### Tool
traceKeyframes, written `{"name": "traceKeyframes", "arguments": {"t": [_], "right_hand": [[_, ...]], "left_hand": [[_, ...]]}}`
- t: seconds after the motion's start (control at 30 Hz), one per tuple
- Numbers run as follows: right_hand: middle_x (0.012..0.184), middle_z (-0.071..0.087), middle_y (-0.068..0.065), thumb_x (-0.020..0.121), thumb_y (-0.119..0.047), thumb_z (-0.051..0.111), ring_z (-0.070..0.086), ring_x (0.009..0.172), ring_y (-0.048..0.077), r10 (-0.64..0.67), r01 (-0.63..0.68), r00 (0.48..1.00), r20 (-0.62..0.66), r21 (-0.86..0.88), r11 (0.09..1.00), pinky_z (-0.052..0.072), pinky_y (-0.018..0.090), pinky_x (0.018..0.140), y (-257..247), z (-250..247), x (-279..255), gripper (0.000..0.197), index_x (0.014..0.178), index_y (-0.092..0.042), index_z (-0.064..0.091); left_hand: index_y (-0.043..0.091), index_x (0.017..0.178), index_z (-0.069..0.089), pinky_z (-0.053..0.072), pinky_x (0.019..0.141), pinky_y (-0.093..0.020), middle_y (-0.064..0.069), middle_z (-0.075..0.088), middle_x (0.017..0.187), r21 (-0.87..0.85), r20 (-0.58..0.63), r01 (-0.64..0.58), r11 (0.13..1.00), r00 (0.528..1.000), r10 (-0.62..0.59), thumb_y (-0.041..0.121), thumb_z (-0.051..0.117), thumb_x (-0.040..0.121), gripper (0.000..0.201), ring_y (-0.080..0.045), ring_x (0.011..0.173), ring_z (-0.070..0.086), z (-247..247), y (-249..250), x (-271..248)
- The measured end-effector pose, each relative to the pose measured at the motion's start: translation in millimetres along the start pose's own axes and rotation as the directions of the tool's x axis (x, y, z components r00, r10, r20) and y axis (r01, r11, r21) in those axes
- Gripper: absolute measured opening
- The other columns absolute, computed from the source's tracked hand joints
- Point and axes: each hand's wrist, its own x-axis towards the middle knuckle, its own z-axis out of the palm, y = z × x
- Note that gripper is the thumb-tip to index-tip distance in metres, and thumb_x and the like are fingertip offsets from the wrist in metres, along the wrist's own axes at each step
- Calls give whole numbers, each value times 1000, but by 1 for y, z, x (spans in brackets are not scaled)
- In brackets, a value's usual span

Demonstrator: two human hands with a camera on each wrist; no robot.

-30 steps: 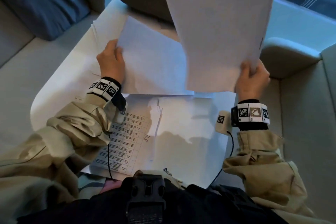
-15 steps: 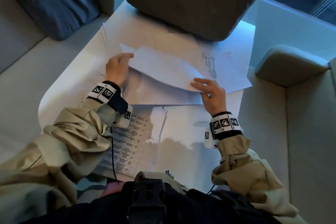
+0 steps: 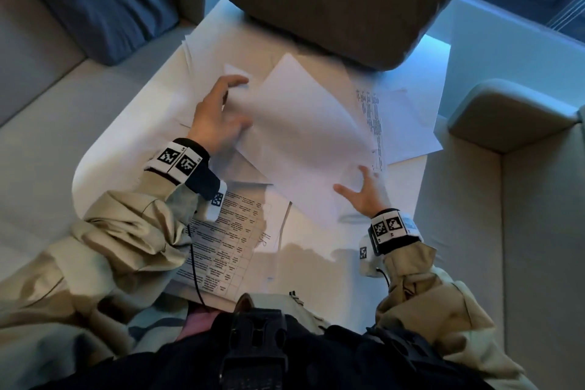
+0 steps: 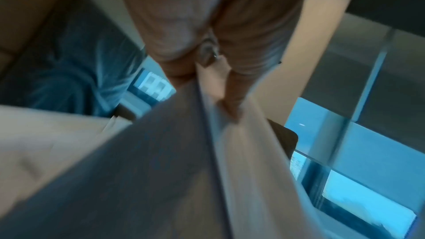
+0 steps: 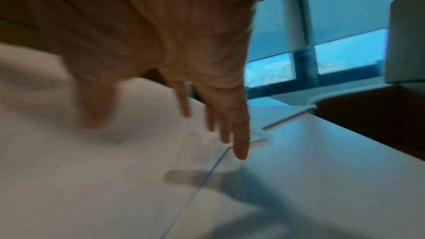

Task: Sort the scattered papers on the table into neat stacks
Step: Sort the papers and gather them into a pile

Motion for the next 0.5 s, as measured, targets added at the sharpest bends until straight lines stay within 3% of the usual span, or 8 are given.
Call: {"name": "traceKeyframes", "arguments": {"t": [0.07, 0.13, 0.2, 0.27, 0.37, 0.43, 0.5], "right_hand": [[143, 33, 23, 80, -40, 72, 36, 133, 33, 132, -130, 991, -37, 59, 990, 26, 34, 111, 10, 0, 5, 91, 146, -2, 22], [144, 34, 23, 75, -44, 75, 39, 131, 33, 205, -187, 976, -67, 218, 958, 31, 39, 112, 18, 2, 9, 100, 145, 0, 19], [144, 36, 17, 74, -38, 77, 45, 126, 27, 276, -210, 960, -50, 525, 825, 38, 47, 107, 18, 3, 7, 100, 147, -4, 17], [134, 44, 7, 79, -28, 75, 47, 117, 20, 294, -196, 956, -6, 730, 654, 43, 48, 102, 19, 2, 4, 86, 145, -10, 23], [114, 56, 3, 81, -18, 74, 56, 106, 18, 268, -122, 963, -23, 850, 513, 44, 46, 101, 23, -1, 4, 59, 131, -12, 43], [115, 64, 7, 81, -11, 72, 62, 100, 20, 267, -52, 960, -83, 885, 463, 51, 37, 92, 21, -4, 3, 51, 127, -9, 50], [106, 67, 8, 82, -8, 70, 65, 85, 17, 247, 4, 958, -147, 865, 501, 55, 25, 70, 20, -8, 1, 45, 125, -5, 54]], "left_hand": [[41, 118, 47, 42, 78, -15, 33, 51, 97, 5, 58, -169, 986, 984, 168, 2, 67, 76, 60, 4, 84, 50, -3, 15, -4], [37, 116, 49, 42, 79, -11, 32, 52, 107, -51, 106, -324, 945, 939, 328, -4, 64, 77, 58, 6, 95, 52, -6, 29, -7], [32, 112, 54, 45, 79, -10, 27, 54, 111, -73, 120, -409, 910, 902, 415, -7, 61, 78, 53, 3, 106, 52, -8, 38, -7], [36, 107, 57, 47, 77, -11, 25, 57, 110, -82, 126, -405, 911, 902, 412, -6, 61, 79, 50, 1, 104, 54, -11, 43, -3], [40, 104, 58, 43, 87, -13, 19, 58, 106, -40, 186, -395, 918, 900, 395, 0, 63, 80, 47, 1, 102, 55, -18, 35, 3], [33, 110, 58, 40, 97, -20, 7, 57, 106, 6, 250, -347, 938, 909, 335, 7, 62, 77, 42, -9, 106, 54, -20, 27, 4], [26, 119, 56, 38, 105, -28, 1, 57, 110, -10, 267, -209, 978, 942, 204, 11, 62, 71, 51, -15, 112, 54, -18, 21, 0]]}}
